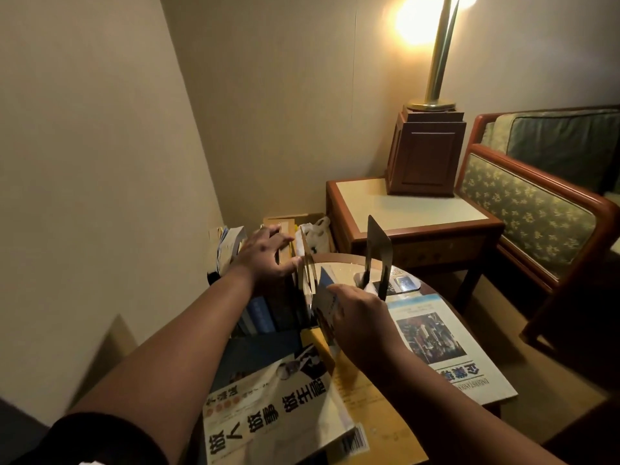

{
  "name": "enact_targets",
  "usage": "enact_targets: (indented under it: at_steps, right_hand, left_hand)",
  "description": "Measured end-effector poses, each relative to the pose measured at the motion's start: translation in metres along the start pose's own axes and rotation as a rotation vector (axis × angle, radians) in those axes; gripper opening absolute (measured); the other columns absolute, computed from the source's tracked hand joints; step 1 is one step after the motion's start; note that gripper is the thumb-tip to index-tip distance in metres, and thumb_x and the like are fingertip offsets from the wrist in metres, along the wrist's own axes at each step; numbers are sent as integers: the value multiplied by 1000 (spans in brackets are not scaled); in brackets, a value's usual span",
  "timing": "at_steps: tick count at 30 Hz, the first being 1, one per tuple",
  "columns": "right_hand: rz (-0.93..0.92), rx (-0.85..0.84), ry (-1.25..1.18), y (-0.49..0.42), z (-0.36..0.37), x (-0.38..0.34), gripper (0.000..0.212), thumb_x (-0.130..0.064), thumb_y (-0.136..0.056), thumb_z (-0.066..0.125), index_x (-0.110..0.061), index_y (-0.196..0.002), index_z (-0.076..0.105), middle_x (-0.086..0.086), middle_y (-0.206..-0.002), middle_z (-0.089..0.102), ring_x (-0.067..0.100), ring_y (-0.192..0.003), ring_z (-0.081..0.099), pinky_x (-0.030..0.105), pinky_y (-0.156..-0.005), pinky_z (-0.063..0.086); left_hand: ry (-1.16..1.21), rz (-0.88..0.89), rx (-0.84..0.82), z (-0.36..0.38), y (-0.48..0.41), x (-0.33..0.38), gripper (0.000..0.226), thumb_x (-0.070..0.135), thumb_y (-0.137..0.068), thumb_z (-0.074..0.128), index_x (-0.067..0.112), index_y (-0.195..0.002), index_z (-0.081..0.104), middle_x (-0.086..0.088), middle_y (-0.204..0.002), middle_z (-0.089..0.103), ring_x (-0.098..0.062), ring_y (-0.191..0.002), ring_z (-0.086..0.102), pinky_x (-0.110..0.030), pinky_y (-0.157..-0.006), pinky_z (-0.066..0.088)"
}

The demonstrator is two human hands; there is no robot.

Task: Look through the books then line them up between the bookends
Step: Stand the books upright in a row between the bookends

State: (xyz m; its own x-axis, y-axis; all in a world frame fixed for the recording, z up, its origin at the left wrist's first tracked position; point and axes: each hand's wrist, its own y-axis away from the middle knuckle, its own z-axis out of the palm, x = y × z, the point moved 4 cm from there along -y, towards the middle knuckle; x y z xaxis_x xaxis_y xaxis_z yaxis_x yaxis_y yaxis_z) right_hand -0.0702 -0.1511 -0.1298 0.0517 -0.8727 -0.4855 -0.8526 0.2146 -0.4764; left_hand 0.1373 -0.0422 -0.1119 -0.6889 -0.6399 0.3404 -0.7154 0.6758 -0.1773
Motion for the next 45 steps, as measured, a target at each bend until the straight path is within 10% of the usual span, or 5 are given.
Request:
enact_targets:
  at_steps: [11, 17, 28, 45]
  right_hand:
    - [18, -24, 30, -19, 29, 7, 17, -18, -99, 50, -16, -112, 62, 3, -97, 70, 18, -81, 67, 32, -66, 59]
    - [-39, -29, 8, -27, 49, 6, 18, -18, -102, 48, -16, -117, 59, 2, -99, 67, 9, -80, 59, 10, -61, 33]
    - [113, -5, -122, -33, 64, 16, 55, -7, -96, 54, -23, -147, 43, 9, -131, 54, 21, -110, 59, 28, -81, 56]
    - [-62, 106, -110, -24, 98, 30, 62, -6, -91, 70, -16, -147, 45, 8, -113, 66, 18, -96, 68, 21, -79, 58]
  left_hand:
    - [14, 11, 11, 2, -1, -2, 74, 65, -77, 45, 30, -142, 48, -4, -157, 29, -28, -146, 22, -50, -111, 29]
    - [24, 12, 26, 3, -1, -4, 78, 70, -74, 42, 31, -140, 49, -3, -156, 31, -27, -144, 25, -50, -110, 31]
    - [28, 30, 25, 2, -1, -3, 77, 68, -75, 43, 28, -141, 49, -5, -156, 30, -28, -144, 26, -47, -109, 31]
    - [37, 29, 43, 8, -3, -10, 71, 68, -77, 44, 34, -139, 48, -2, -156, 31, -27, -145, 25, -50, -109, 31]
